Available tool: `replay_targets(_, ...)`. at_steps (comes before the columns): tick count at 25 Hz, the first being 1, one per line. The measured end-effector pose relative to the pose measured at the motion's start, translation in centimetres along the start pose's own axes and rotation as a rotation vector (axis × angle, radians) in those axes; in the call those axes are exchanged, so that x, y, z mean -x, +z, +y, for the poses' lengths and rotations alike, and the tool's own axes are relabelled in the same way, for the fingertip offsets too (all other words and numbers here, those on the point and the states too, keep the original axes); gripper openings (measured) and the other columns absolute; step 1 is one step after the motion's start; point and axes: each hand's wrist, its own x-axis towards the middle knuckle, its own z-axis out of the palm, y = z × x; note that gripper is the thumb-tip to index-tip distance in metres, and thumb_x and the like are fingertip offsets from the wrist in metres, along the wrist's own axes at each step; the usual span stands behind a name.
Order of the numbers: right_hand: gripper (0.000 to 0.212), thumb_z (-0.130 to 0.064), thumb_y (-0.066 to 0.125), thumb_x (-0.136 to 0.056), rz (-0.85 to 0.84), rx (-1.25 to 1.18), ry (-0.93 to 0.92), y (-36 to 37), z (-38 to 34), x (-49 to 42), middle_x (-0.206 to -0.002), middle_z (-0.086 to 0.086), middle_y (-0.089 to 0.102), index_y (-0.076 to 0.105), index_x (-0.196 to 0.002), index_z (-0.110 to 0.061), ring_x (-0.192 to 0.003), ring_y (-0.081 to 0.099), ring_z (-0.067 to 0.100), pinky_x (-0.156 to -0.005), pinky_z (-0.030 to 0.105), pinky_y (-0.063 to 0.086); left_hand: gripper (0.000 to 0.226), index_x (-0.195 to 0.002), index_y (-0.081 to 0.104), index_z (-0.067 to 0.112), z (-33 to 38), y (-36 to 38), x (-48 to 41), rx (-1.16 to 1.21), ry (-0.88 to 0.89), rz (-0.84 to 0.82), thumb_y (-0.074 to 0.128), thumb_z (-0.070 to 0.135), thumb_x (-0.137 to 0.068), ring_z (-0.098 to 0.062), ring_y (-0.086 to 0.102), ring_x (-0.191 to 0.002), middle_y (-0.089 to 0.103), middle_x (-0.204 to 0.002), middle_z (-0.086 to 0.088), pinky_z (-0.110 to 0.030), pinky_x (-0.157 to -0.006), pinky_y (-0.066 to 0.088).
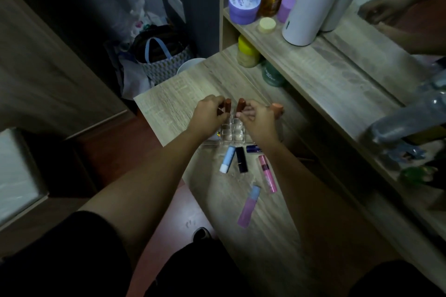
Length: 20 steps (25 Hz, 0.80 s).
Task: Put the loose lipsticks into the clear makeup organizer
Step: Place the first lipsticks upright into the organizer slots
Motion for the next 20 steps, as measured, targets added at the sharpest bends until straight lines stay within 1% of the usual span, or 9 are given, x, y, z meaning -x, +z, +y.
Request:
replay_targets(2, 0.032, -0.006, 0.069, -0.082, -0.013, 0.014, -0.003, -0.1, -0.1, 0.1, -0.099, 0.008, 0.070, 0.062, -0.114, -0.005, -0.085, 0.063, 0.010, -0.078, 0.016, 0.051, 0.023, -0.096, 0.064, -0.002, 0.0, 0.0, 0.1, 0.009, 0.001, -0.001, 0.068, 0.012, -0.078, -0.033, 0.062, -0.087, 0.065, -0.097, -0.023, -0.036, -0.078, 0.050)
replay_targets(3, 0.034, -0.006, 0.070, -0.081, -0.018, 0.009, -0.003, -0.2, -0.2, 0.2, -0.099, 0.008, 0.069, 0.061, -0.114, -0.006, -0.085, 0.063, 0.011, -0.078, 0.017, 0.051, 0.024, -0.098, 0.064, -0.002, 0.1, -0.1, 0.2, 0.023, 0.001, -0.006, 0.068, 0.011, -0.078, -0.033, 0.063, -0.087, 0.065, -0.098, -0.023, -0.037, -0.079, 0.052)
replay_targets(5, 0.036, -0.005, 0.071, -0.080, -0.026, 0.003, -0.004, -0.5, -0.3, 0.3, -0.100, 0.010, 0.069, 0.061, -0.114, -0.007, -0.088, 0.063, 0.013, -0.081, 0.020, 0.053, 0.030, -0.106, 0.064, -0.003, 0.3, -0.4, 0.3, 0.051, -0.010, -0.016, 0.069, 0.009, -0.078, -0.031, 0.066, -0.089, 0.066, -0.104, -0.022, -0.038, -0.083, 0.054)
replay_targets(7, 0.038, -0.004, 0.070, -0.079, -0.020, 0.013, -0.012, -0.8, -0.7, 0.4, -0.102, 0.010, 0.068, 0.060, -0.116, -0.006, -0.088, 0.061, 0.011, -0.082, 0.019, 0.052, 0.038, -0.116, 0.061, -0.002, 0.5, -0.9, 0.6, 0.072, -0.030, -0.023, 0.069, 0.008, -0.080, -0.029, 0.067, -0.092, 0.065, -0.111, -0.021, -0.037, -0.086, 0.055)
replay_targets(10, 0.037, -0.006, 0.069, -0.081, -0.003, 0.023, -0.025, -1.6, -1.5, 0.8, -0.107, 0.009, 0.067, 0.059, -0.117, -0.008, -0.091, 0.060, 0.010, -0.084, 0.021, 0.052, 0.044, -0.124, 0.057, 0.000, 0.8, -2.1, 1.2, 0.069, -0.054, -0.005, 0.068, 0.007, -0.082, -0.027, 0.067, -0.093, 0.063, -0.117, -0.020, -0.034, -0.087, 0.054)
replay_targets(15, 0.039, -0.009, 0.070, -0.081, 0.048, 0.031, -0.074, -3.6, -3.0, 2.8, -0.113, 0.005, 0.066, 0.059, -0.118, -0.012, -0.095, 0.059, 0.009, -0.084, 0.018, 0.049, 0.044, -0.123, 0.057, 0.000, 2.0, -4.2, 3.5, 0.048, -0.034, 0.073, 0.069, 0.009, -0.083, -0.027, 0.068, -0.091, 0.065, -0.115, -0.019, -0.034, -0.086, 0.053)
replay_targets(17, 0.037, -0.011, 0.069, -0.082, 0.051, 0.027, -0.083, -4.3, -3.3, 3.8, -0.113, 0.004, 0.065, 0.059, -0.118, -0.013, -0.096, 0.058, 0.009, -0.081, 0.017, 0.047, 0.044, -0.123, 0.056, -0.001, 2.5, -4.7, 4.4, 0.042, -0.031, 0.096, 0.070, 0.010, -0.083, -0.027, 0.067, -0.091, 0.064, -0.115, -0.020, -0.034, -0.085, 0.052)
replay_targets(20, 0.033, -0.013, 0.066, -0.084, 0.066, 0.047, -0.104, -5.5, -2.8, 6.1, -0.111, 0.003, 0.065, 0.059, -0.116, -0.012, -0.097, 0.061, 0.012, -0.085, 0.023, 0.051, 0.046, -0.124, 0.056, -0.002, 3.4, -4.4, 6.6, 0.066, -0.039, 0.120, 0.071, 0.010, -0.082, -0.029, 0.067, -0.093, 0.065, -0.115, -0.021, -0.037, -0.087, 0.053)
